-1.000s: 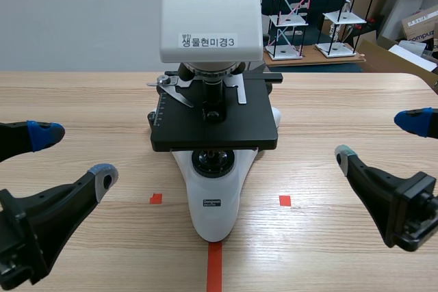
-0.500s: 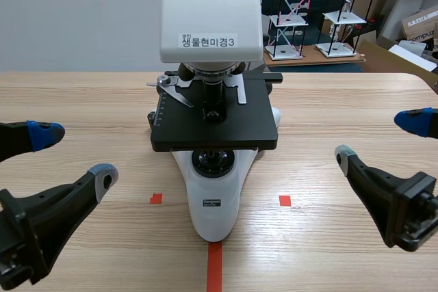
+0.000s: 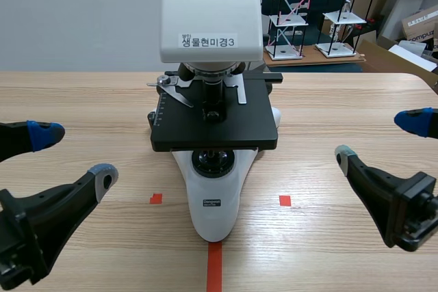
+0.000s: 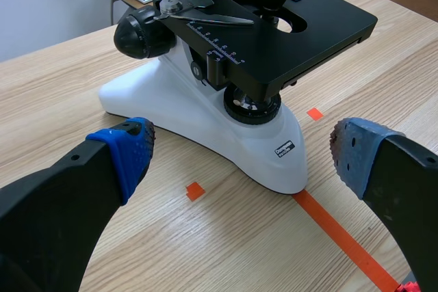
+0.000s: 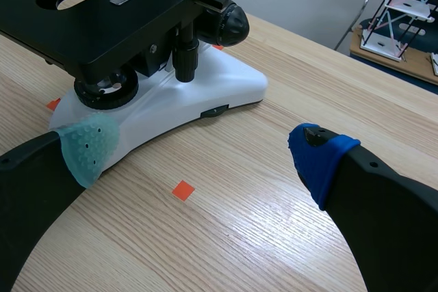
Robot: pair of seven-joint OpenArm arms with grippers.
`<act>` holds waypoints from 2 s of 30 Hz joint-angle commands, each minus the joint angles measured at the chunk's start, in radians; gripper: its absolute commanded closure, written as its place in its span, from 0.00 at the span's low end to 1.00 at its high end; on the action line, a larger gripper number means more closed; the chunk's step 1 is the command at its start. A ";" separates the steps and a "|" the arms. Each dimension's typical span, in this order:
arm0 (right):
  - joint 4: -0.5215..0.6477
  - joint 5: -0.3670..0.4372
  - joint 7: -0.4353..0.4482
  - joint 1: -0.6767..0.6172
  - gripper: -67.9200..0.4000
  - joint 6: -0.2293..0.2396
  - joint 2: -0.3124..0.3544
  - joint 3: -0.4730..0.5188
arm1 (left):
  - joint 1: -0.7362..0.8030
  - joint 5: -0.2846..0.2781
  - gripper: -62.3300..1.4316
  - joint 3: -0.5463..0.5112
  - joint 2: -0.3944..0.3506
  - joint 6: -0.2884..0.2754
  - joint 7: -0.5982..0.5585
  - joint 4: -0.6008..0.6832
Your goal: Point at the coarse focus knob
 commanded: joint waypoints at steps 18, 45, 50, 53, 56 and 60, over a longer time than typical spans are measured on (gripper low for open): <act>0.010 0.011 0.018 0.002 0.56 -0.004 0.003 0.000 | 0.002 -0.005 0.13 -0.006 0.005 -0.002 -0.010 0.017; -0.049 0.137 -0.341 0.669 1.00 -0.066 0.005 -0.182 | 0.002 -0.006 0.13 -0.006 0.005 -0.003 -0.011 0.017; -0.149 0.162 -0.449 0.824 1.00 -0.081 -0.018 -0.291 | 0.002 -0.006 0.13 -0.006 0.005 -0.003 -0.011 0.017; -0.217 0.166 -0.514 0.908 1.00 -0.079 -0.050 -0.339 | 0.002 -0.006 0.13 -0.006 0.005 -0.003 -0.011 0.017; -0.276 0.185 -0.587 0.981 1.00 -0.078 -0.076 -0.374 | 0.002 -0.006 0.13 -0.006 0.005 -0.003 -0.011 0.017; -0.333 0.266 -0.727 1.072 1.00 -0.078 -0.088 -0.414 | 0.000 -0.006 0.13 -0.006 0.005 -0.003 -0.011 0.017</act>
